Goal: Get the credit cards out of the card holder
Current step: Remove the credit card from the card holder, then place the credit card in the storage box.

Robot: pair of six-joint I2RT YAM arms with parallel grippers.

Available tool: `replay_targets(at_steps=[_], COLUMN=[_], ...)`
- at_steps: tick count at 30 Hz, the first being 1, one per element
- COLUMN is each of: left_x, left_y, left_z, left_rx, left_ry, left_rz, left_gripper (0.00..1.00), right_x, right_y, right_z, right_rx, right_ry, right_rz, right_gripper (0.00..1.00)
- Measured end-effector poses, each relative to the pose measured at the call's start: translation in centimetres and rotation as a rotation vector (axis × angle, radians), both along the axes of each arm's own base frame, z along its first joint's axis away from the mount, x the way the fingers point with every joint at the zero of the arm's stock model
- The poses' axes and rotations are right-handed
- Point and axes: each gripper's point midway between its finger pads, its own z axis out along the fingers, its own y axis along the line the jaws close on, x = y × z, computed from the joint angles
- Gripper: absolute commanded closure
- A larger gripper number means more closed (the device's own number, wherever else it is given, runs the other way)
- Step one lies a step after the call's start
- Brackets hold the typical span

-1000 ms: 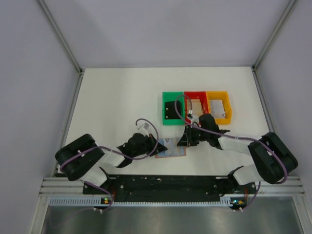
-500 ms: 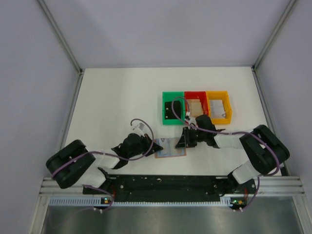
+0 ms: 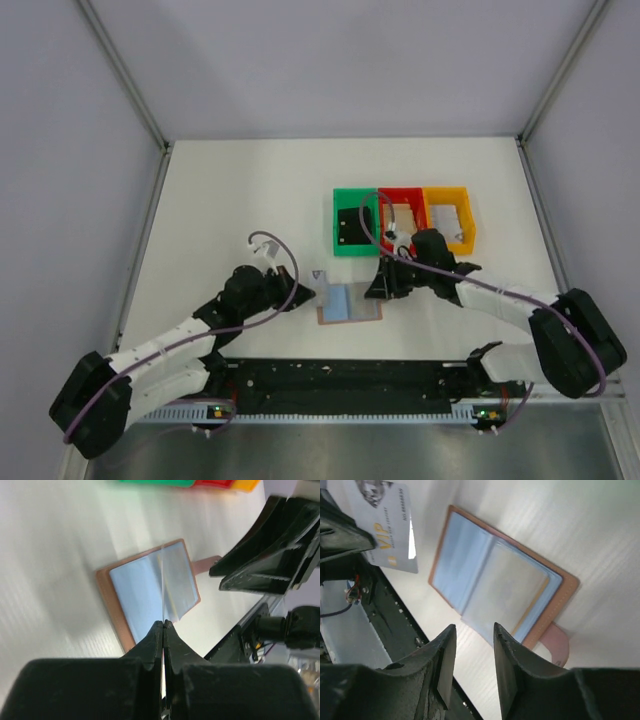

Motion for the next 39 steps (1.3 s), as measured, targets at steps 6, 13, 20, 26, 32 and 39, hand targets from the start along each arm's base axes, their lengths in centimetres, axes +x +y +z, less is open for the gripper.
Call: replay_targets(at_steps=[6,13,20,26,32,39], left_x=[-0.4,-1.6,-2.7,-4.7,-5.1,-5.4], left_y=[-1.9,-2.9,-2.5,-2.5,-2.5,-2.9], left_z=[5.8,13.6,14.6,11.9,12.7,13.2], left_rx=[0.078,0.147,0.279,0.372,0.386,0.383], left_ry=[-0.188,-0.402,-0.409,-0.313,-0.344,-0.377], left_rz=[-0.253,-0.499,-0.653,-0.794,-0.831,-0.861], left_gripper=[1.0,1.0,1.0,1.0,1.0,1.0], right_x=[0.7,0.3,-0.8,-2.1,-3.1,-4.2], right_y=[0.9,2.4,3.2,5.0,6.6,7.1], right_z=[8.9,16.8,19.9,20.8,18.6,17.8], right_rx=[0.085,0.166,0.187,0.21,0.219,0.246], right_ry=[-0.272,-0.518,-0.635,-0.704,-0.65,-0.608], right_rz=[0.13,0.312,0.468,0.605,0.71,0.779], right_gripper=[0.42,0.43,0.43,0.43,0.52,0.63])
